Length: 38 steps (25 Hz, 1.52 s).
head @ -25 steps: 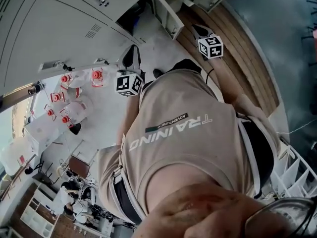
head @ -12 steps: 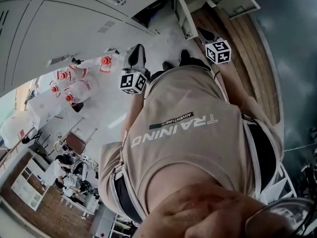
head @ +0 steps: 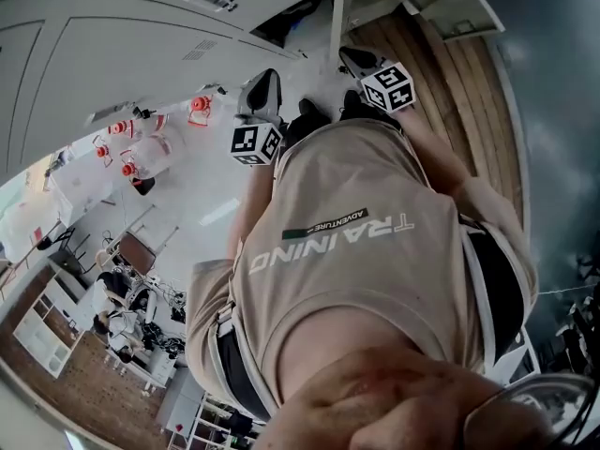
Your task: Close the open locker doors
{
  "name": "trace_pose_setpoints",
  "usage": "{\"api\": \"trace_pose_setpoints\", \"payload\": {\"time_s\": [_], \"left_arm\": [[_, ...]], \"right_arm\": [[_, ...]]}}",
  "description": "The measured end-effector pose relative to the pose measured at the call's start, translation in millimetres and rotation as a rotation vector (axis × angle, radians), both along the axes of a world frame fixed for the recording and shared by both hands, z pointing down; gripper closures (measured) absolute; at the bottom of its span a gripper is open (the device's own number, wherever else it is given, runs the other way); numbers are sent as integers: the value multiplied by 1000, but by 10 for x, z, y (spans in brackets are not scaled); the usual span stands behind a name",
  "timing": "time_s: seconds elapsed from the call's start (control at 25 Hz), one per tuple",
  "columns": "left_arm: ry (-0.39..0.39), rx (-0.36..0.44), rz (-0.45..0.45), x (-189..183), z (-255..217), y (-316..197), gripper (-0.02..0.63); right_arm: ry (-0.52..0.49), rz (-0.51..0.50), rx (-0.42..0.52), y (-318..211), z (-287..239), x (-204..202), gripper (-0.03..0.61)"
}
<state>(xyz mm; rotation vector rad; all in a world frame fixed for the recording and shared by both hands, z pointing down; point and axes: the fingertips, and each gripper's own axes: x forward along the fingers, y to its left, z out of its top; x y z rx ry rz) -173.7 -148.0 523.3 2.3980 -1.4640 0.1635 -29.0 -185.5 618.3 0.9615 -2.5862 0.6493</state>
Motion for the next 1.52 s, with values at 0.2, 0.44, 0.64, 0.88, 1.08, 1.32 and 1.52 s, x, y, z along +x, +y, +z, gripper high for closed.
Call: {"api": "trace_pose_setpoints", "payload": {"time_s": [0.2,0.44,0.64,0.88,1.08,1.32,1.52], "left_arm": [[12,6,5,-228,6,-108,609],[8,17,4,-577,20,-223,609],[-6,13,29,-824,47,-280,609],[4,-11,70,-1018,138,-290,609],[29,-22,108,-1077,197,-286,609],[65,-24,152,-982,237,-298,609],[91,-38,198,-866,244,-296,609]], "right_arm": [[17,-53,2,-138,-23,-379,566],[17,-34,-4,-377,27,-791,565],[21,-9,3,-594,53,-1076,566],[44,45,14,-831,130,-1261,565],[78,71,14,-935,148,-1324,566],[115,91,9,-1006,150,-1332,566],[140,92,21,-982,103,-1303,566]]}}
